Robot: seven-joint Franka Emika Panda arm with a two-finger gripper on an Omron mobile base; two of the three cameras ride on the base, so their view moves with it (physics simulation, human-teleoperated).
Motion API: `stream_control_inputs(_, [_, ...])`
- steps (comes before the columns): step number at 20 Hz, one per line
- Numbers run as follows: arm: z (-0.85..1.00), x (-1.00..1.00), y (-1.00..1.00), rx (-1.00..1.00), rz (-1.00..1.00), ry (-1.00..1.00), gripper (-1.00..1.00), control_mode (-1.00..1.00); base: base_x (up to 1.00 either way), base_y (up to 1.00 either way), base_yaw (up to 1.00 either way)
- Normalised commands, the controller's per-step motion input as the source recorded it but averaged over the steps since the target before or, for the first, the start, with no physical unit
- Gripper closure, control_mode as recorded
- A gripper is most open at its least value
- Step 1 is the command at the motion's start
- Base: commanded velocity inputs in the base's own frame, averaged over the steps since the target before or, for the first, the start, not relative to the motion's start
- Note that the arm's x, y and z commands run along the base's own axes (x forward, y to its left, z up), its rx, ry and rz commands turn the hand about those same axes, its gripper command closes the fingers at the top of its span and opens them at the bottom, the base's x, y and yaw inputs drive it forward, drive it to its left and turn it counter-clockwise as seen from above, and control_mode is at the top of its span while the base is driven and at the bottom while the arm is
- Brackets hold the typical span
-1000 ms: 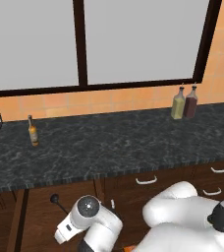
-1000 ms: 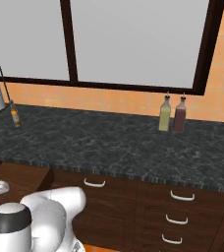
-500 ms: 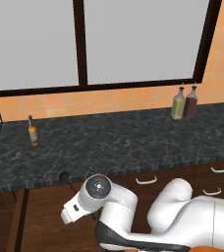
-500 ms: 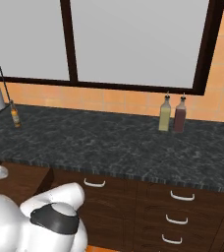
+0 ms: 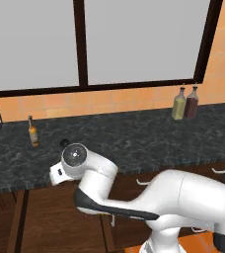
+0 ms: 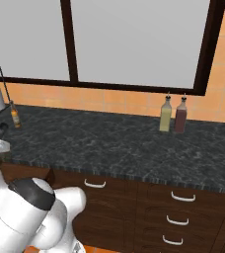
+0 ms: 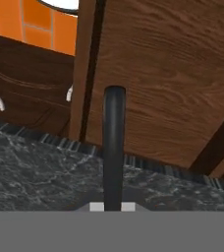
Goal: Pick the ladle from the drawer and place it on the counter.
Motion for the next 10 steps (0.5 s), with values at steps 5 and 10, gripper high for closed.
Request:
stream_control_inputs(5, [0.30,1.00,0.64,-0.30,-0.22,0.27,1.00,-1.00,0.00,0.00,0.00])
stream_control_inputs(10, [-0.82,1.00,-0.80,-0.01,-0.01,0.20,1.00,-1.00,0.00,0.00,0.00])
